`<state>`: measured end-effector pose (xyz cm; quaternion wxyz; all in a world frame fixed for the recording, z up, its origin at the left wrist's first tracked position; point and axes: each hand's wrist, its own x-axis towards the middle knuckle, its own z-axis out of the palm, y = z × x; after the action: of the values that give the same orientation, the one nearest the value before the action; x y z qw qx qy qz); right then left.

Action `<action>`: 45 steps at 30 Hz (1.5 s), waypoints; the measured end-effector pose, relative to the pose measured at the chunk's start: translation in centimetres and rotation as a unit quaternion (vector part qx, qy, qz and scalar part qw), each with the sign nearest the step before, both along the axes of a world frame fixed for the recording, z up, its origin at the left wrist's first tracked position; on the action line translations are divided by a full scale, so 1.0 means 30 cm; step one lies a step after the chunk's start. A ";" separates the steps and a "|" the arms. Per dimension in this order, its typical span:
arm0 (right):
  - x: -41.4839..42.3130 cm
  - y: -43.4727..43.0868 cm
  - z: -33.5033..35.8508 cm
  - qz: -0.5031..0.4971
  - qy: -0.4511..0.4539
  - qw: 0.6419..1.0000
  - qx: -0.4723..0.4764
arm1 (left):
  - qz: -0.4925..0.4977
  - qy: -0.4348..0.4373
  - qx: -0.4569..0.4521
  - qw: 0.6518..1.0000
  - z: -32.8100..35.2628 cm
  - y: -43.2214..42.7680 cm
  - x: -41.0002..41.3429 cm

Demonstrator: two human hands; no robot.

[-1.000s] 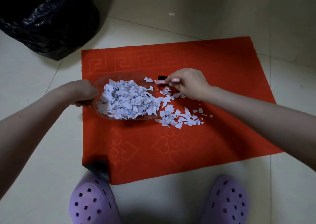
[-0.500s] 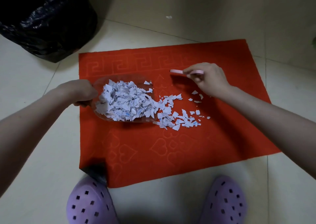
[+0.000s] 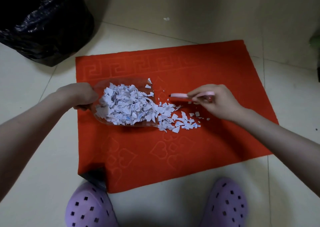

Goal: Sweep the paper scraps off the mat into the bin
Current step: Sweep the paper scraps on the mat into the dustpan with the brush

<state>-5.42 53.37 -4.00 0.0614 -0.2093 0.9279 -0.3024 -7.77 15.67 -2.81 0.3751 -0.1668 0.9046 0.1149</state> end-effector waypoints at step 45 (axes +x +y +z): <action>0.101 -0.303 0.085 -0.077 -0.107 0.984 -0.123 | -0.037 0.014 0.005 0.999 -0.029 0.024 0.013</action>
<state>-2.38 44.26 -1.44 0.1109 -0.1099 0.8850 -0.4387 -7.39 16.40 -3.67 0.3673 -0.1296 0.9148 0.1073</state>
